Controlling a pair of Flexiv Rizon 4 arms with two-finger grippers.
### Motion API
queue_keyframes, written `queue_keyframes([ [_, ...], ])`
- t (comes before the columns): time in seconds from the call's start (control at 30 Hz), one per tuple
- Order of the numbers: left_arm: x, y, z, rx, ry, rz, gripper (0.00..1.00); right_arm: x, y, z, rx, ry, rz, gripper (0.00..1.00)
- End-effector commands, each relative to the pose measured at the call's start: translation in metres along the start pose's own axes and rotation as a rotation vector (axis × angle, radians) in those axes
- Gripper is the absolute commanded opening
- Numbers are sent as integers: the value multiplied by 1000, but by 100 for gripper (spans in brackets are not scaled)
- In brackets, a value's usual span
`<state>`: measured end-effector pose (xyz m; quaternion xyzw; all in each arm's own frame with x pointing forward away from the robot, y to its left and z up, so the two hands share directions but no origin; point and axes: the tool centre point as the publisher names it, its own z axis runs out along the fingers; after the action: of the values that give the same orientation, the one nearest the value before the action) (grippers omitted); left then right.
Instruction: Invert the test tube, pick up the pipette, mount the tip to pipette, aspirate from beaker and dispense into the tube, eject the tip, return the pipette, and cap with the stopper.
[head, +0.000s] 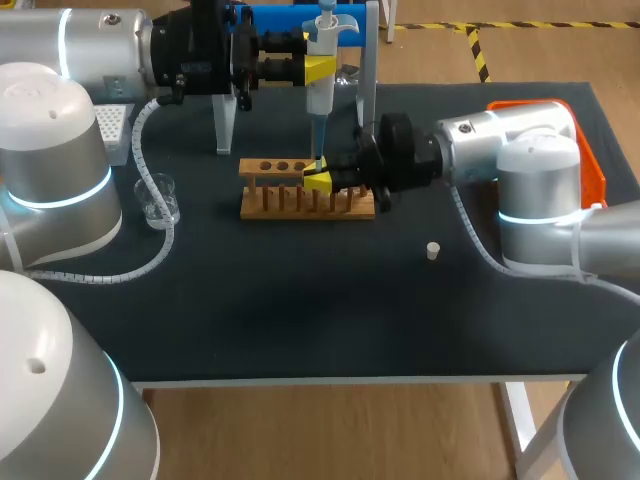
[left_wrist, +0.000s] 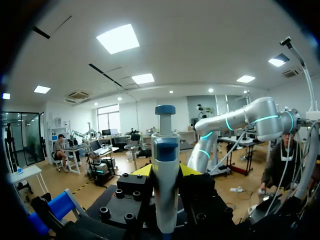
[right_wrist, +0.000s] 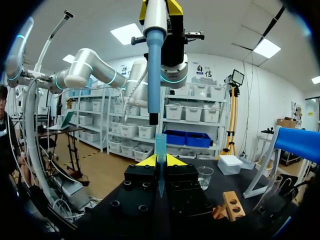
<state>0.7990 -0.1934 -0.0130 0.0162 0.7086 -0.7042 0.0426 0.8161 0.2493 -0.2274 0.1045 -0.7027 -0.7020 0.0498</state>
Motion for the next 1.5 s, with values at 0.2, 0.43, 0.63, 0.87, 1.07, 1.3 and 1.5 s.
queue_keyframes([
  [0.2,-1,0,0,2,1,1,0,-2,2,1,1,0,-4,0],
  [0.43,-1,0,0,2,1,1,0,-3,3,1,0,0,-7,0],
  [0.63,-1,0,0,2,1,1,0,-4,4,1,-1,0,-10,0],
  [0.87,-1,0,0,2,1,1,0,-4,5,1,-4,1,-14,0],
  [1.07,-1,0,0,2,1,1,0,-4,6,0,-4,2,-17,0],
  [1.3,-1,0,0,2,1,1,0,-2,9,0,-4,7,-23,0],
  [1.5,-1,0,0,2,1,1,0,0,10,1,2,11,-28,0],
])
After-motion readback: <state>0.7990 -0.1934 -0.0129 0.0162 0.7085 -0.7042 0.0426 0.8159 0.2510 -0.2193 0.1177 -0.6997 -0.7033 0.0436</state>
